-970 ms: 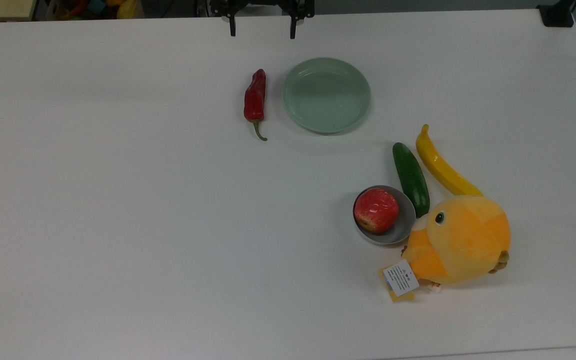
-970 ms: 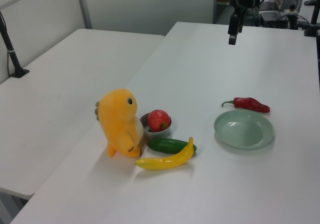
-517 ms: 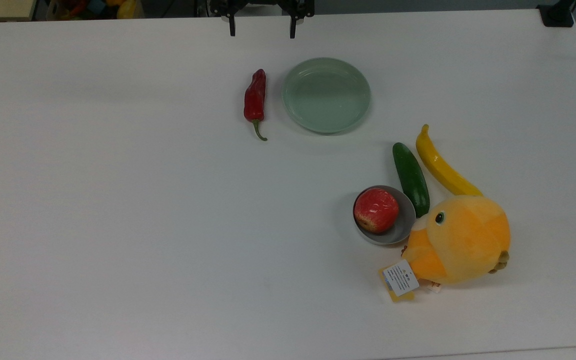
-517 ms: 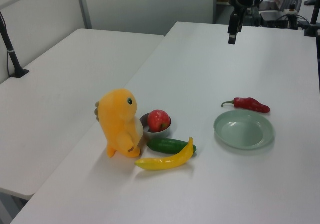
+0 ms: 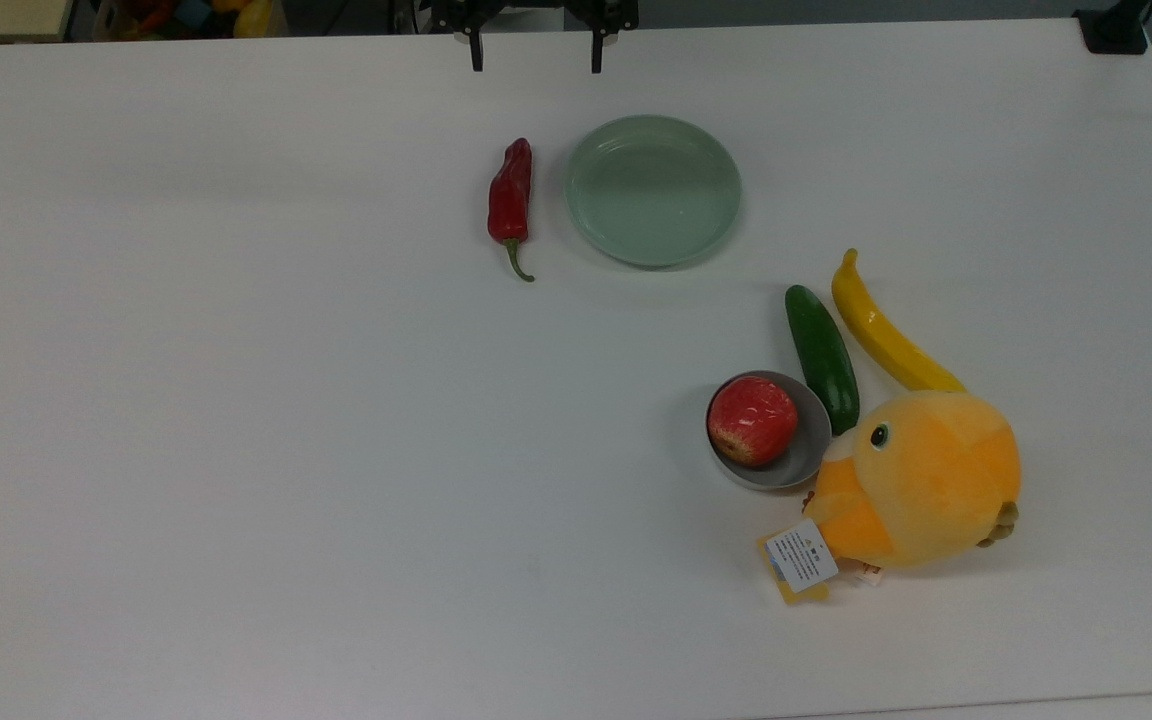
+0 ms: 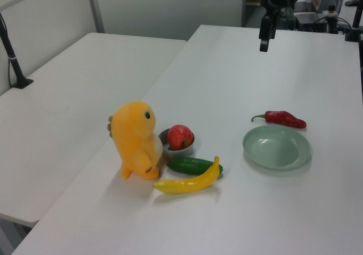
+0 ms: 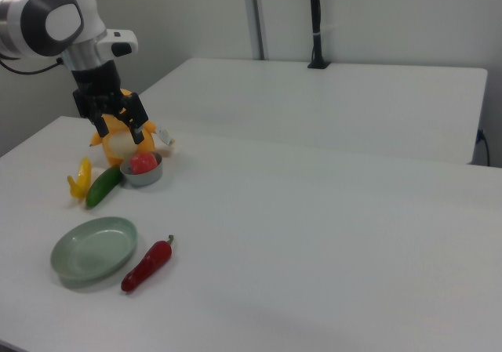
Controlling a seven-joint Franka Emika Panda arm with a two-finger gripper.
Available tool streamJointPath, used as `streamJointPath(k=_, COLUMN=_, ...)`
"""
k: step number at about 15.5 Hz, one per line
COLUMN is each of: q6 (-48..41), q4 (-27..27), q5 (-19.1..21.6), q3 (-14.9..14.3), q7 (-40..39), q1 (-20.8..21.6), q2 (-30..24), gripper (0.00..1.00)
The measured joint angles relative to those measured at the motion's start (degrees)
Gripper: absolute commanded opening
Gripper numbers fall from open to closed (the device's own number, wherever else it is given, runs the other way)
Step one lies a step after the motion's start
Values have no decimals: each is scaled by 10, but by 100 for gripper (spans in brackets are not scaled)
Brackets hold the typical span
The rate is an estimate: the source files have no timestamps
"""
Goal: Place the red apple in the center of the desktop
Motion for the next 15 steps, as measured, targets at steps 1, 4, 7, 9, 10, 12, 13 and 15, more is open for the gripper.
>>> streamJointPath(k=1, q6=0, q4=0, q5=1, q3=0, q7=0, q1=0, q2=1, gripper=100)
streamJointPath(k=4, q6=0, q4=-1, q5=1, q3=-1, q7=0, q1=-3, q2=15, gripper=100)
streamJointPath(k=7, q6=25, q4=-1, q5=1, q3=0, q7=0, q1=-3, q2=32, gripper=100)
streamJointPath(k=9, q6=54, q4=-1, q5=1, q3=1, q7=-3, q1=0, q2=48, gripper=100)
streamJointPath(k=10, q6=77, q4=-1, q5=-1, q3=3, q7=-10, q1=2, q2=59, gripper=100)
streamJointPath(k=12, q6=131, q4=-1, q5=-5, q3=5, q7=-33, q1=11, q2=88, gripper=100)
streamJointPath(k=13, q6=157, q4=-1, q5=-7, q3=5, q7=-46, q1=16, q2=104, gripper=100)
streamJointPath(k=15, q6=202, q4=2, q5=-17, q3=5, q7=-91, q1=21, q2=138, gripper=100)
